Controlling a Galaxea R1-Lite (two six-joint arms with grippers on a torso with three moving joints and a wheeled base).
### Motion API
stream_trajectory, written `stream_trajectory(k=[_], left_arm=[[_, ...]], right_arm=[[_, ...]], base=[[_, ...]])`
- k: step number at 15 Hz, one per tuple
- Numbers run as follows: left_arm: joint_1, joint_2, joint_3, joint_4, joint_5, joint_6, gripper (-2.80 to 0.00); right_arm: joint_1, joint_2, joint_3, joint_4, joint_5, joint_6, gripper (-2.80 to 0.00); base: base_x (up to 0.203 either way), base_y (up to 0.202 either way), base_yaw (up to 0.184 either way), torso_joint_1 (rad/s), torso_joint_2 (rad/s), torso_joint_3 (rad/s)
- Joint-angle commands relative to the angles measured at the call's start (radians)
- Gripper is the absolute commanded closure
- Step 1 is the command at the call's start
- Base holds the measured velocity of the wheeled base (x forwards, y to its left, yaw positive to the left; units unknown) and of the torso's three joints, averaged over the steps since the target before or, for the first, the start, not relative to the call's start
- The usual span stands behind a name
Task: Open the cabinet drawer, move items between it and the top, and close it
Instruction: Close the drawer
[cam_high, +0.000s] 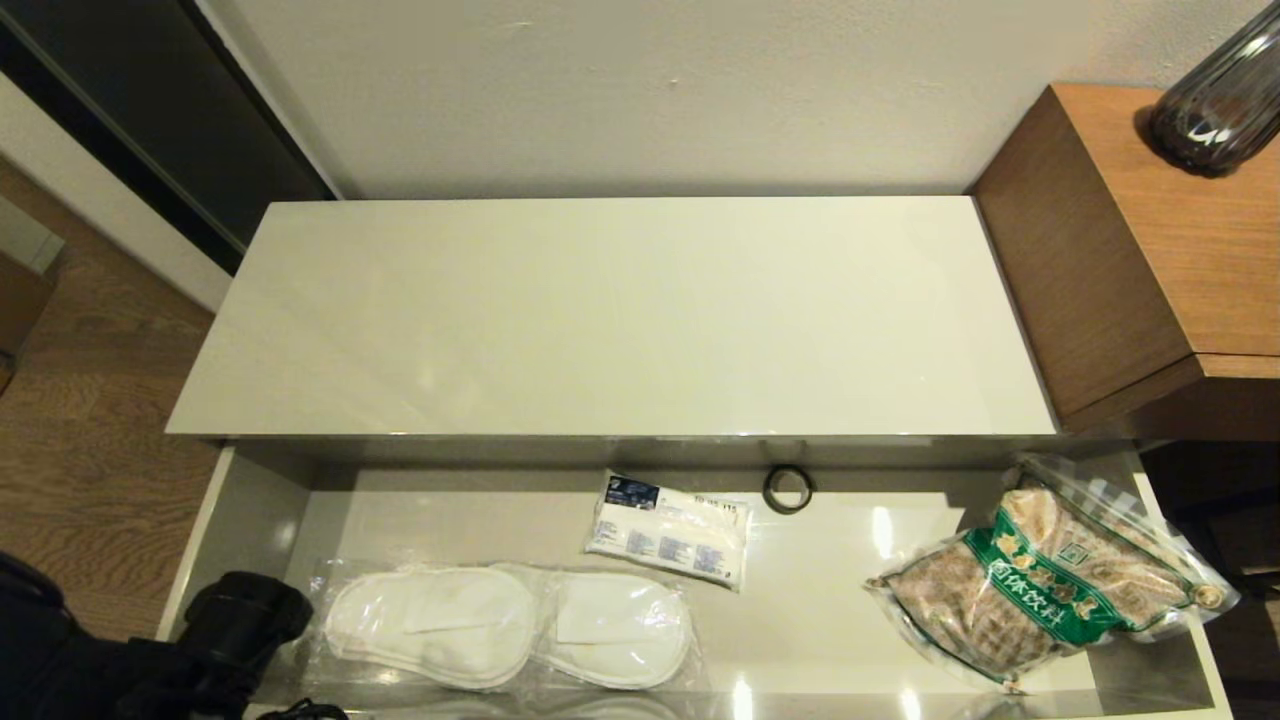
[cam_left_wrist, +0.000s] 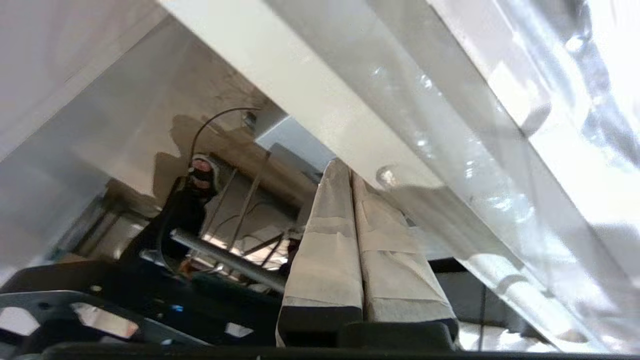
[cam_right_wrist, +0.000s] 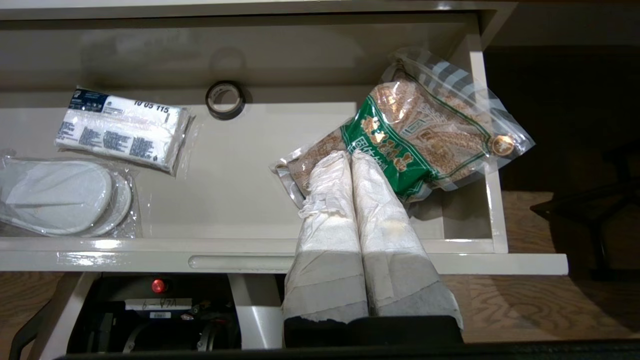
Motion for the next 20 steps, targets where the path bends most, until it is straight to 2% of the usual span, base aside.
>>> stream_trajectory(k=[1,4,9,13,17,20], left_arm=[[0.0,0.007,-0.02,-0.04,0.005,-0.05,0.0],[0.0,0.01,-0.069,-0.08,0.02,-0.108,0.0],[0.001,0.031,-0.192,-0.082,0.036,-0.116,0.0],[0.011,0.076,-0.346,-0.065,0.084,-0.116,0.0],[0.025,0.101,-0.629,0.046,0.129,-0.125,0.0],[0.052,0.122,-0.856,0.197,0.134,-0.142,0.0]], right_arm=[[0.0,0.001,0.0,0.001,0.001,-0.002,0.0],[0.0,0.001,0.0,0.001,0.001,-0.001,0.0],[0.0,0.001,0.0,0.001,0.001,-0.001,0.0],[0.0,0.001,0.0,0.001,0.001,-0.001,0.0],[0.0,0.001,0.0,0.001,0.001,-0.001,0.0],[0.0,0.001,0.0,0.001,0.001,-0.001,0.0]], base=[[0.0,0.0,0.0,0.0,0.0,0.0],[0.0,0.0,0.0,0.0,0.0,0.0],[0.0,0.0,0.0,0.0,0.0,0.0],[0.0,0.0,0.0,0.0,0.0,0.0],[0.0,0.0,0.0,0.0,0.0,0.0],[0.0,0.0,0.0,0.0,0.0,0.0]])
